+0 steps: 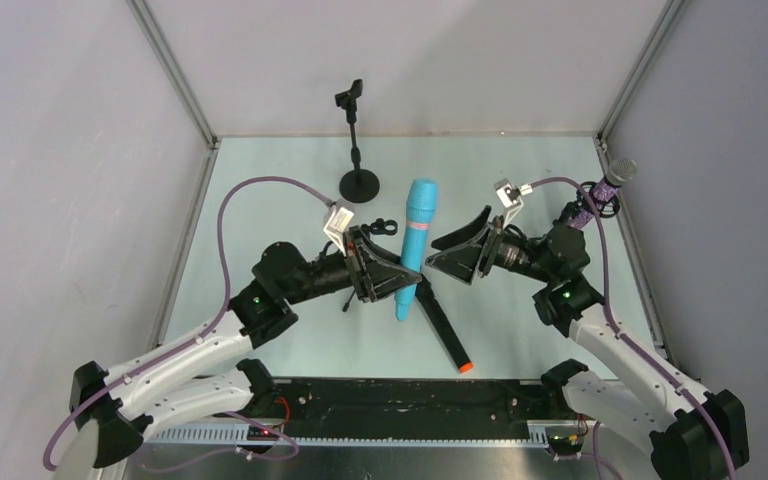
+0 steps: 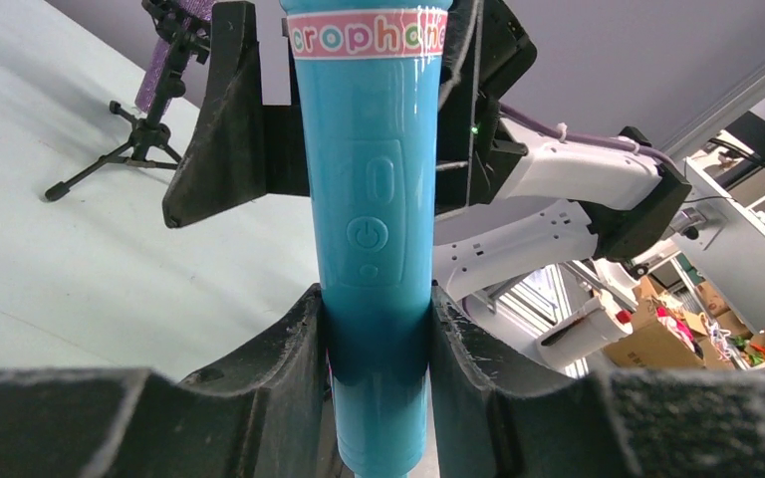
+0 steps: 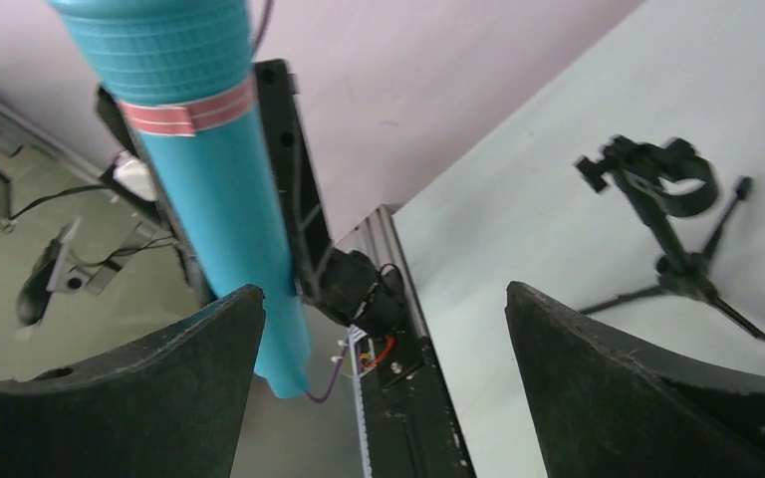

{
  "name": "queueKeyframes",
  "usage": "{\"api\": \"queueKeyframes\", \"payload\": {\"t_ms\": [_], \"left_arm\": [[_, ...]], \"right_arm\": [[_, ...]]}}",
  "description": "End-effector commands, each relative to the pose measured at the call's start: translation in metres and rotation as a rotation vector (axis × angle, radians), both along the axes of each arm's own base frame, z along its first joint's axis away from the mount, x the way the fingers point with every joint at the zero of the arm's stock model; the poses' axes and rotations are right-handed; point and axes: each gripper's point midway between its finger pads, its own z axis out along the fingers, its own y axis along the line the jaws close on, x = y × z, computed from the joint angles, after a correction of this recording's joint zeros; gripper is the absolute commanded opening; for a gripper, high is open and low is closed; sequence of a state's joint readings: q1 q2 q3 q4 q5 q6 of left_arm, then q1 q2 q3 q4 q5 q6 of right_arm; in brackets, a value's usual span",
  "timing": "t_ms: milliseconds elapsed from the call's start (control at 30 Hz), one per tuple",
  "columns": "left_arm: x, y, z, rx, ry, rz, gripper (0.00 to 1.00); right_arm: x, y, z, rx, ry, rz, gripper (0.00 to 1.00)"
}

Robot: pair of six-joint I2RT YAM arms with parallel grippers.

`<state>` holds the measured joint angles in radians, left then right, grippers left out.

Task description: Attach the microphones to the stand

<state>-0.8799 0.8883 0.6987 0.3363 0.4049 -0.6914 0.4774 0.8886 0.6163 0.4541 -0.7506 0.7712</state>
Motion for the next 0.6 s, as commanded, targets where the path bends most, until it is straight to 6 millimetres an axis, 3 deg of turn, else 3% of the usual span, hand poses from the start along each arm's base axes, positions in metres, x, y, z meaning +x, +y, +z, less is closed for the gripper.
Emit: {"api": "queueKeyframes", "payload": {"t_ms": [0,133,567], "left_arm": [[-0.006,0.002,0.021,-0.069,-0.055,-0.033,0.00],[-0.005,-0.002,0.015,-0.056,-0.036,-0.041,0.00],[-0.006,-0.014,-0.006,-0.010,0.007,-0.098,0.00]], "right_arm": [[-0.023,0.006,0.042,0.120,-0.159,0.087,0.94],[-0.033,0.009,0.056,0.163,-0.219,0.124,0.92],[-0.026,0.024,0.060,0.196,-0.168,0.154,0.82]]}}
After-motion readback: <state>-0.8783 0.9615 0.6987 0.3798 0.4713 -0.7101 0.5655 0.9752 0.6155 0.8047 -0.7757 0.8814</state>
